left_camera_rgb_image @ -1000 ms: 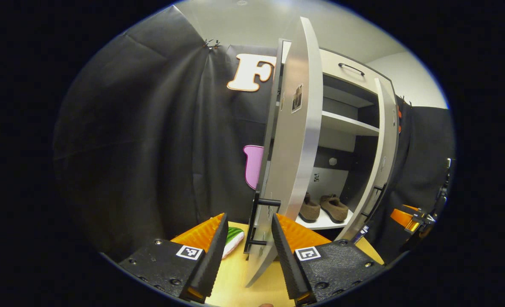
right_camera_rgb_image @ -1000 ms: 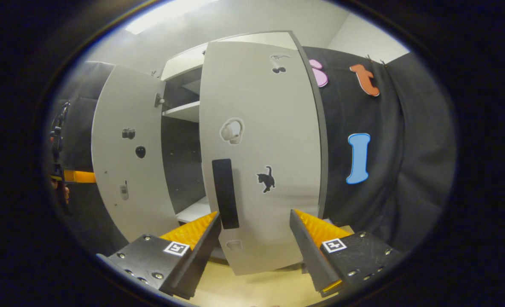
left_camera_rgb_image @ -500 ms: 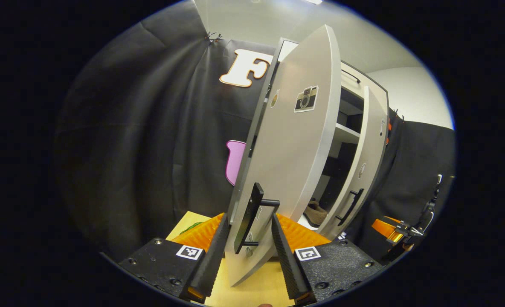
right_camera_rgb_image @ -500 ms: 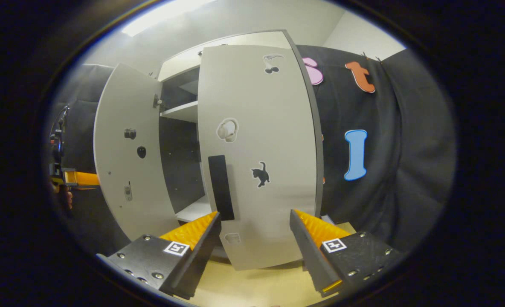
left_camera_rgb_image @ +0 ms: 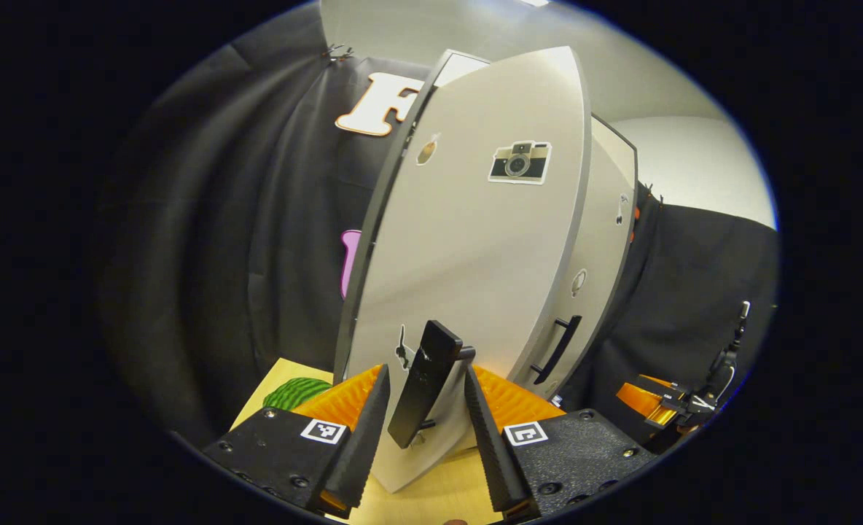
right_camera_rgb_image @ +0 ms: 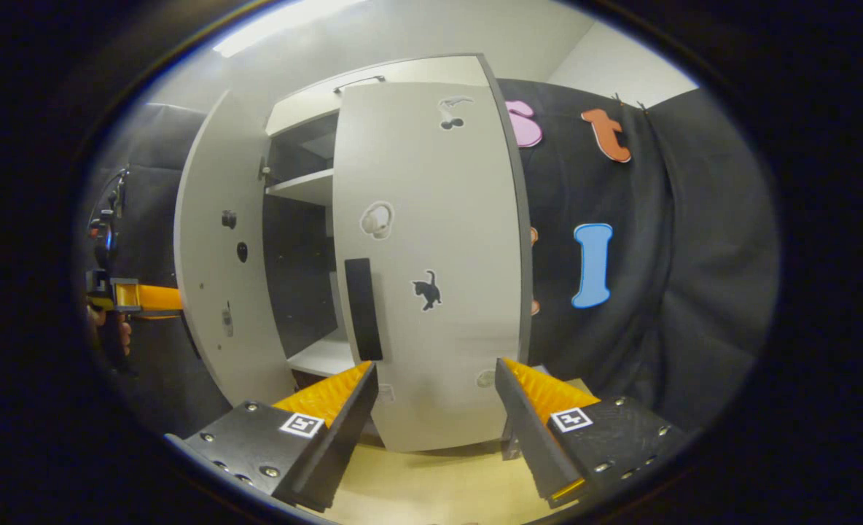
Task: Grab one shoe with the right hand and put it into the shoe cabinet, grab the other shoe with the left hand and put it into the shoe cabinet; then close the right door with the right hand and the left door with the left hand.
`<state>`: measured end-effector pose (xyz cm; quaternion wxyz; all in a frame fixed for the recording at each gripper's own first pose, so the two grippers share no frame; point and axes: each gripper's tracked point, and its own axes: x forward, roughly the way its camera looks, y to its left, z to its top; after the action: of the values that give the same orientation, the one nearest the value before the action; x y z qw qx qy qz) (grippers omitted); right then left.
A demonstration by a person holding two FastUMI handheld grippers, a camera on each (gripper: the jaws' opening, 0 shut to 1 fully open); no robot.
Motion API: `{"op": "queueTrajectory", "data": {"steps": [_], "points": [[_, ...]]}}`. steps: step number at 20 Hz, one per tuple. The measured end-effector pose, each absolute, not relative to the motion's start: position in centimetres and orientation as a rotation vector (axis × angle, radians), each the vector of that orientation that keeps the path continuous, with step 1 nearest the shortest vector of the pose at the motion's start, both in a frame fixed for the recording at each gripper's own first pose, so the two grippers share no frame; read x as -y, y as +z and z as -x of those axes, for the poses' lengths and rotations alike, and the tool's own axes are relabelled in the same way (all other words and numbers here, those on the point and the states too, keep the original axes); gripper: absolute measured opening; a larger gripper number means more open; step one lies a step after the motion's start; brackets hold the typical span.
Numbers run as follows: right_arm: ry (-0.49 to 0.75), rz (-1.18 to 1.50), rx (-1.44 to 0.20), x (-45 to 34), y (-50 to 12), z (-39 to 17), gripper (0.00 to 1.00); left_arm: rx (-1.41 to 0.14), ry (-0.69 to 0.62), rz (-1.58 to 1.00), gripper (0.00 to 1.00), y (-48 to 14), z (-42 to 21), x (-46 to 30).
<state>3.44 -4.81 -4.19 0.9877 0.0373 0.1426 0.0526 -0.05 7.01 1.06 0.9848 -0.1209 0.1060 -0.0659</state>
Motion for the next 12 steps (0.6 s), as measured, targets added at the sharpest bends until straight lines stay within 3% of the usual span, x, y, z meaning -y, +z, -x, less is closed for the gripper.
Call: {"op": "queueTrajectory", "data": {"steps": [9, 10, 11, 12], "points": [[-0.021, -0.079, -0.295, 9.7, -4.2, -1.1, 0.97, -0.226, -0.216, 0.244, 0.65, -0.2, -3.7, -3.4], [-0.034, -0.077, -0.297, 10.2, -4.3, -0.8, 0.97, -0.229, -0.220, 0.229, 0.72, -0.3, -4.1, -3.0], [-0.048, -0.076, -0.297, 10.6, -4.1, -0.7, 0.97, -0.229, -0.228, 0.208, 0.67, -0.4, -4.5, -2.6], [-0.061, -0.075, -0.295, 11.1, -4.0, -0.6, 0.97, -0.227, -0.234, 0.190, 0.70, -0.4, -4.9, -2.2]]}}
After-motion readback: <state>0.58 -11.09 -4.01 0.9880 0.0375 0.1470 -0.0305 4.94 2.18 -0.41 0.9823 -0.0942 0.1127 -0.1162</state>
